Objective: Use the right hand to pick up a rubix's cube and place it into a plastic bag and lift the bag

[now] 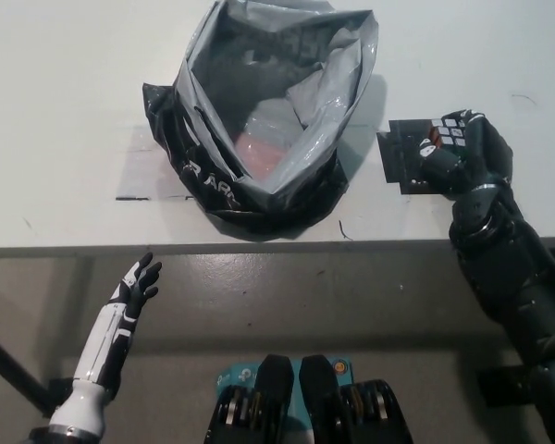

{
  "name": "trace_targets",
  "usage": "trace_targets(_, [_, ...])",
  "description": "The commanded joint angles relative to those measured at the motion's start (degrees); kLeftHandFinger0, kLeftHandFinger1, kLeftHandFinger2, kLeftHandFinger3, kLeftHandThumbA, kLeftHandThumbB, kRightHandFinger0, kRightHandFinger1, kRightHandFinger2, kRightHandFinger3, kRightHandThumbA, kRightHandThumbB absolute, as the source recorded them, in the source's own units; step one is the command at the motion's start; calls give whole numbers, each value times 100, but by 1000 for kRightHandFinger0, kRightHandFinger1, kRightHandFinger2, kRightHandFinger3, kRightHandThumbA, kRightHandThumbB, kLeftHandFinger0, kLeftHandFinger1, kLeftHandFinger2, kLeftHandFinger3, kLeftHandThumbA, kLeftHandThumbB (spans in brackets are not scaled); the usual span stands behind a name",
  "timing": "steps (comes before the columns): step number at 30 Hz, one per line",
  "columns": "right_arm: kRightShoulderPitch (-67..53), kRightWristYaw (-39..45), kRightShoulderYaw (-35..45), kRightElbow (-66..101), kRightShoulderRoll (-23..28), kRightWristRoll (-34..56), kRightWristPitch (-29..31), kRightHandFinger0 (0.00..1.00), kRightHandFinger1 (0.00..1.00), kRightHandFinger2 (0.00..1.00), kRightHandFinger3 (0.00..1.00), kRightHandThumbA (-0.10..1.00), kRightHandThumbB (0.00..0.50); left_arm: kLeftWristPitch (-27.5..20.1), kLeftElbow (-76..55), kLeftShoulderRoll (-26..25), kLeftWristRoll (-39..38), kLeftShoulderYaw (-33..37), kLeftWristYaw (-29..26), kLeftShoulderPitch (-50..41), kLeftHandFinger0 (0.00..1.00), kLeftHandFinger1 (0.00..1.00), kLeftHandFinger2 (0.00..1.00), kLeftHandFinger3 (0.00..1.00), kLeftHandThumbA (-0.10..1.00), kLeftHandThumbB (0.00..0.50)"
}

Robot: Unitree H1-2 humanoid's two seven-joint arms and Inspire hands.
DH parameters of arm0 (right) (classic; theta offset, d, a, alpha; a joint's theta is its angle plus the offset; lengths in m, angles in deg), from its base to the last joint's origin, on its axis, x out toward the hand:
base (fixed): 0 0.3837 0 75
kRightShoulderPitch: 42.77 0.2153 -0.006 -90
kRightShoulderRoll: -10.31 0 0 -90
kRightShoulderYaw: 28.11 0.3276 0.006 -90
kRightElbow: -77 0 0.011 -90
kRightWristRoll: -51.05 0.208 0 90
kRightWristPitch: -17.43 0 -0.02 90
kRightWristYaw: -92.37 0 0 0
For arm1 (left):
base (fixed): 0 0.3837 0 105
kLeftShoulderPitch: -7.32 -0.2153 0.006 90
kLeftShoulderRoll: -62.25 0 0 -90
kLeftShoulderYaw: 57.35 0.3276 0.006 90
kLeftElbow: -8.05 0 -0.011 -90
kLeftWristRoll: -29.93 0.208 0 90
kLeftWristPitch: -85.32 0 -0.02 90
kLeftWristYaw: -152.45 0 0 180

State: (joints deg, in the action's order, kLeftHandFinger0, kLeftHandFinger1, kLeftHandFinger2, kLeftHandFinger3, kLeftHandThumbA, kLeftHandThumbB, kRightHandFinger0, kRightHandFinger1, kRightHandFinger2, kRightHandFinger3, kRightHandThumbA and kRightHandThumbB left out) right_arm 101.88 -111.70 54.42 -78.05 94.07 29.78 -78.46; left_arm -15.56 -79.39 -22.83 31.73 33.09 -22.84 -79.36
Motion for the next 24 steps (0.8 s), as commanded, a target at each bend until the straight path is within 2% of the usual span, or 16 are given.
trace_targets(1, [15,-345,349,-148,-3,429,617,0,18,170,100,-100,246,-148,-76,-72,-17,-50,23,114,1000,1000,1000,1000,1000,223])
trace_targets(2, [17,-345,435,-138,-9,508,728,0,51,237,109,-100,250,-162,-63,-70,-24,-52,26,115,1000,1000,1000,1000,1000,222])
trace_targets(3, [21,-365,502,-123,-10,557,829,0,102,467,227,-100,253,-170,-56,-67,-25,-53,25,111,1000,1000,1000,1000,1000,223])
trace_targets(4, [41,-353,591,-111,-14,620,892,0,131,577,304,-100,251,-177,-53,-65,-27,-56,24,109,1000,1000,1000,1000,1000,218])
trace_targets(5, [76,-346,667,-60,-12,667,951,0,207,729,478,-100,236,-169,-54,-61,-34,-61,23,110,1000,1000,1000,1000,1000,219])
trace_targets(7, [107,-364,760,112,-21,726,976,0,289,831,662,-100,230,-151,-65,-58,-43,-66,23,115,1000,1000,1000,1000,1000,212])
trace_targets(8, [118,-369,797,149,-26,743,996,0,324,854,713,-100,229,-149,-67,-57,-42,-68,23,117,1000,1000,1000,1000,1000,211])
trace_targets(9, [123,-365,896,418,-45,795,981,11,358,842,717,-100,232,-176,-47,-61,-9,-66,10,123,1000,1000,1000,1000,1000,203])
trace_targets(12, [69,-327,1035,1055,-87,869,866,0,319,799,701,-100,214,-219,-22,-58,30,-68,-12,120,1000,1000,1000,1000,1000,197])
trace_targets(15, [23,-113,1180,1815,-92,1004,772,0,313,782,737,-100,202,-209,-40,-51,22,-72,-6,101,1000,1000,1000,1000,1000,187])
trace_targets(18, [42,-58,1225,2463,-98,982,454,0,345,799,764,-100,203,-192,-38,-62,12,-72,12,95,1000,1000,1000,1000,1000,169])
trace_targets(20, [37,18,1254,2773,-116,1011,274,0,350,805,776,-100,194,-182,-38,-59,22,-77,2,94,1000,1000,1000,1000,1000,169])
trace_targets(22, [40,103,1325,3213,-157,1121,144,0,364,816,839,-100,187,-211,-25,-56,22,-79,-2,96,1000,1000,1000,1000,1000,173])
trace_targets(24, [47,165,1367,3506,-191,1189,32,0,373,804,845,-100,193,-222,-13,-42,35,-77,-14,74,1000,1000,1000,1000,1000,176])
